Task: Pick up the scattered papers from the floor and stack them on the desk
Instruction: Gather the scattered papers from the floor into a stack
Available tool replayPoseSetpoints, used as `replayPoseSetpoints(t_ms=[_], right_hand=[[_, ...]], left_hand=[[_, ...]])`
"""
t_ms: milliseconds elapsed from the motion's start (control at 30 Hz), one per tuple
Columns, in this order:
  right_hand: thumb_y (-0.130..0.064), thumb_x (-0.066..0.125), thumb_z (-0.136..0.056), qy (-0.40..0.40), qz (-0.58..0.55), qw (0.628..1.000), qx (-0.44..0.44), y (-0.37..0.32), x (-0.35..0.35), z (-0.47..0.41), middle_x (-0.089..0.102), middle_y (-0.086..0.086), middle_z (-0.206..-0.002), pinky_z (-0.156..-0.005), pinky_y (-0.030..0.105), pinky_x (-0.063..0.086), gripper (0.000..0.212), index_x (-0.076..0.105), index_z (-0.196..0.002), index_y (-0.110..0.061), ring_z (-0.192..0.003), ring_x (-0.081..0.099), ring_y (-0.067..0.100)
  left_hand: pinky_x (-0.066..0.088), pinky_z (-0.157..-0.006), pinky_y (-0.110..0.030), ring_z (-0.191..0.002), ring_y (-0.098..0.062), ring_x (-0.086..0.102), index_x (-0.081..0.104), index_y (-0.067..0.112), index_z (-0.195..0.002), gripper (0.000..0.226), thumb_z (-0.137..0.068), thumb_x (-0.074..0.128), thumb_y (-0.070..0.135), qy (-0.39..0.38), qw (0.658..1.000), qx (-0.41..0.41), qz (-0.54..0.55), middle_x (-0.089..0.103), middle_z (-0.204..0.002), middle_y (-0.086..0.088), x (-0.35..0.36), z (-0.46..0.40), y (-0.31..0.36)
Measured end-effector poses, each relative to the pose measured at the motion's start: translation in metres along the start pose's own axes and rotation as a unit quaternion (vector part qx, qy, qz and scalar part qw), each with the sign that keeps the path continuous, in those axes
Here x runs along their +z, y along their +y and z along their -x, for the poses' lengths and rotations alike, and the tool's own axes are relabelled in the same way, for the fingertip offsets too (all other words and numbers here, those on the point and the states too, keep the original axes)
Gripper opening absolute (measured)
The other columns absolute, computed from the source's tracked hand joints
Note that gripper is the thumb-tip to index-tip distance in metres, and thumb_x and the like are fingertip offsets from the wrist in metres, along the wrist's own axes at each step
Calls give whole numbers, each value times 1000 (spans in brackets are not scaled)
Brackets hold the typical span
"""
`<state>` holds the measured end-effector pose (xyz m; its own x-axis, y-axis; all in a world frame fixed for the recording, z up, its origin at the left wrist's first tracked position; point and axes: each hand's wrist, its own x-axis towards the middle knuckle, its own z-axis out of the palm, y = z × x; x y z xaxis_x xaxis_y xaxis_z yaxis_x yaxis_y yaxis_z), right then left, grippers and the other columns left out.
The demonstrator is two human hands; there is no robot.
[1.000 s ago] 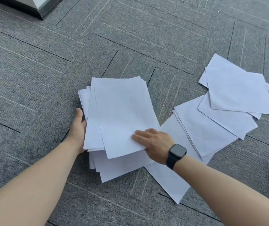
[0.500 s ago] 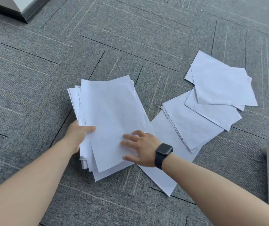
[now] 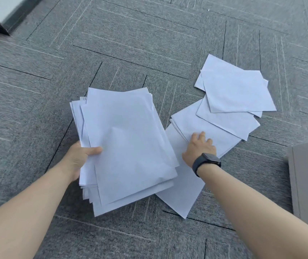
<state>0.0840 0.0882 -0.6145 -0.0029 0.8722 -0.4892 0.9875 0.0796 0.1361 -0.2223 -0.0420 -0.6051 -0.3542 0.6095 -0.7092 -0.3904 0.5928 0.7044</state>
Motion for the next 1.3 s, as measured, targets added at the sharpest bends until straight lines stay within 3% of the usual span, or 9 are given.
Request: replayPoseSetpoints(t_ms=[267,400,467,533,633,900,1033,1133,1300], right_hand=[[-16,44,-88,-14,-17,999,35,8,4,-8,11,20,-158,-99,48,42,68,13,-149,-11,-133,31,44],[-8,37,-90,29,20,999,23,10,7,-9,25,22,-152,-84,45,49,57,20,-145,-12,-123,43,42],[-6,36,-88,56,14,998,7,17,5,-12,41,19,-141,-76,41,46,51,29,-138,-14,-112,52,38],[-2,35,-85,88,-11,996,-13,23,-3,-14,57,13,-112,-67,36,41,41,39,-125,-14,-95,59,33],[1,35,-82,112,-61,991,-33,21,-21,-8,55,8,-81,-63,33,37,37,43,-116,-14,-73,55,30],[-5,39,-88,173,-122,952,-220,-39,-29,46,64,4,-117,-60,33,31,45,44,-130,-22,-86,63,35],[-7,40,-89,155,-121,929,-313,-57,-18,65,63,1,-115,-56,33,31,42,46,-128,-22,-82,62,35],[-13,36,-93,130,-111,914,-367,-62,-10,74,62,-3,-121,-58,34,43,37,45,-127,-24,-89,61,32],[-17,33,-96,77,-60,886,-454,-62,5,88,60,-5,-126,-65,37,51,35,44,-128,-26,-95,60,27]], left_hand=[[50,-94,-54,-102,-37,66,61,3,-121,45,-78,65,-8,2,1000,-7,-12,69,-112,-18,10,0,-4],[50,-94,-55,-100,-37,67,63,3,-118,44,-76,67,-8,1,1000,-10,-19,70,-111,-18,11,-1,-6],[52,-91,-51,-95,-34,67,63,3,-118,43,-77,66,-9,6,1000,-10,-23,70,-108,-16,12,-1,-7],[54,-82,-44,-86,-31,67,63,4,-117,41,-78,64,-10,9,1000,-8,-27,70,-102,-14,14,0,-9],[53,-76,-39,-83,-30,66,62,4,-117,41,-79,63,-11,9,999,-12,-39,69,-101,-15,16,-1,-11],[51,-71,-36,-78,-30,63,59,2,-120,35,-86,56,-6,15,997,-19,-73,67,-103,-19,23,-5,-8],[50,-78,-39,-83,-29,63,63,10,-109,25,-96,51,26,30,998,-45,-16,67,-104,-16,23,-7,-4],[49,-73,-37,-87,-29,64,65,18,-112,48,-95,41,56,3,997,-78,14,69,-99,-10,19,-12,-2],[49,-89,-43,-102,-30,68,65,25,-121,60,-92,32,67,-34,995,-84,29,73,-113,-7,17,-20,-4]])
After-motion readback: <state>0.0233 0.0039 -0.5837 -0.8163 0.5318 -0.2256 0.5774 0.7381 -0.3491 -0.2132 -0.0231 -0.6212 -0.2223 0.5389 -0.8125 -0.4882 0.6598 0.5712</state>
